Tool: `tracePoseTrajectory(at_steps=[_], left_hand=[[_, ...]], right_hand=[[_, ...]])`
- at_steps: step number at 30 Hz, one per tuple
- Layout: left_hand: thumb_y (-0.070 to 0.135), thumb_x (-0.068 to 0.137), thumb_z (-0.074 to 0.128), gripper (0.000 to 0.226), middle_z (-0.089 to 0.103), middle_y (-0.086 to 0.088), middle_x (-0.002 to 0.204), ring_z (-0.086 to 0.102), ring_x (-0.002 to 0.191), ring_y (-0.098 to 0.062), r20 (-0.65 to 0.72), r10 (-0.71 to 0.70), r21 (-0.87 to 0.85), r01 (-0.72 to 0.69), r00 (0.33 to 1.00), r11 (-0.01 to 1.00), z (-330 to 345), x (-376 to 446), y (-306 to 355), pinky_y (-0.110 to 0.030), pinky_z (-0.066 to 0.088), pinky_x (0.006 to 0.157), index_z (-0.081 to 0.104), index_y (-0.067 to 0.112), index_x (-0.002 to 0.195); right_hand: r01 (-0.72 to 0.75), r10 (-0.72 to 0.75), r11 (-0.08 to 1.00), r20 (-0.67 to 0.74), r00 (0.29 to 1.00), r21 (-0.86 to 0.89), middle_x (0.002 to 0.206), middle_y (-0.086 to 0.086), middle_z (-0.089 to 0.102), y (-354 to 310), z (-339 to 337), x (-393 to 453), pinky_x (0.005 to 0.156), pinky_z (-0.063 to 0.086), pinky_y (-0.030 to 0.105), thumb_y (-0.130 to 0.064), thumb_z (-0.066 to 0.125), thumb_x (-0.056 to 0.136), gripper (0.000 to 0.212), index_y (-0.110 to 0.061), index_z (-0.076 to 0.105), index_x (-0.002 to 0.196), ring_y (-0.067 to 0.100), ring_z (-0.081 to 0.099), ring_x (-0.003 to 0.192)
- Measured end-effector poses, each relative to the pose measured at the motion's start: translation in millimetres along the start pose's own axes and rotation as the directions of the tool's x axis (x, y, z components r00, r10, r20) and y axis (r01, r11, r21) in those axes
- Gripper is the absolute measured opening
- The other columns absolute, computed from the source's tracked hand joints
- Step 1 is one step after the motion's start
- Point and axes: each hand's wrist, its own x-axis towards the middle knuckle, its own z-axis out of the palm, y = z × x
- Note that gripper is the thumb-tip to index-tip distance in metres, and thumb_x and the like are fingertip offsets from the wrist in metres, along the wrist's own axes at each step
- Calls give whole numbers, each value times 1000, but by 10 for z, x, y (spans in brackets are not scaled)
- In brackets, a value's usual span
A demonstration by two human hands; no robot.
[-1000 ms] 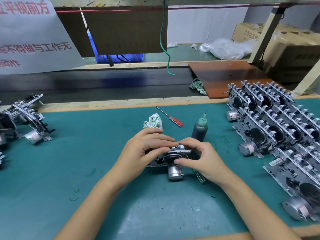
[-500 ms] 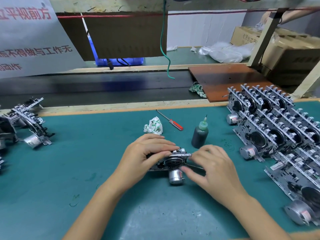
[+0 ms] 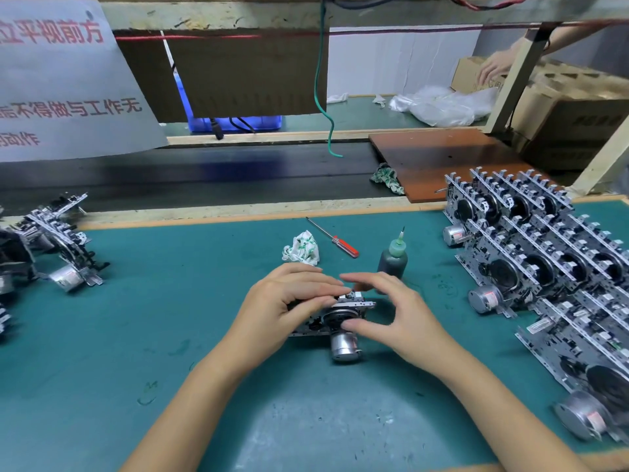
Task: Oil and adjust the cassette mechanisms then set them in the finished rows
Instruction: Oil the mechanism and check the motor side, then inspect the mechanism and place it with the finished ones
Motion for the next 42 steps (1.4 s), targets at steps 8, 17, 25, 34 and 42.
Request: tracePoseTrajectory(at_steps=[8,17,25,34,42], left_hand=[[26,87,58,25,66,30,105,49,115,2,39,-19,-34,20,999,999,-12,8,-15,-12,36,97,68,35,107],[26,87,59,24,67,26,105,55,109,-2,47,15,-27,-14,999,1000,-20,32,-18,-17,41,96,67,39,106],[26,86,60,24,68,26,101,59,104,-2,32,12,-27,-11,999,1000,-31,47,14,-19,44,93,67,42,102],[51,79,61,25,58,33,96,54,89,7,47,32,371,-48,998,927,-399,-8,95,-22,47,76,74,36,94],[38,90,51,27,62,11,84,53,74,-6,154,209,523,-259,966,812,-452,40,314,-24,44,59,71,20,87]], right_hand=[[-24,12,959,45,999,282,93,-3,64,11,63,110,86,45,24,-7,83,68,29,-19,71,92,11,62,90],[-38,10,982,-148,989,-188,98,-27,58,9,87,-146,92,32,12,-56,68,73,48,-33,64,115,-5,49,101],[99,-130,791,-7,992,-603,96,-17,67,-46,-4,-217,88,26,19,-61,39,84,53,-21,74,92,11,55,95],[257,-312,671,49,949,-695,75,-11,52,-478,-201,85,52,35,27,-63,32,85,45,-22,52,85,14,56,70],[552,-307,419,460,833,-721,88,-1,61,-670,-304,310,54,25,33,-47,26,100,27,-25,32,85,26,57,79]])
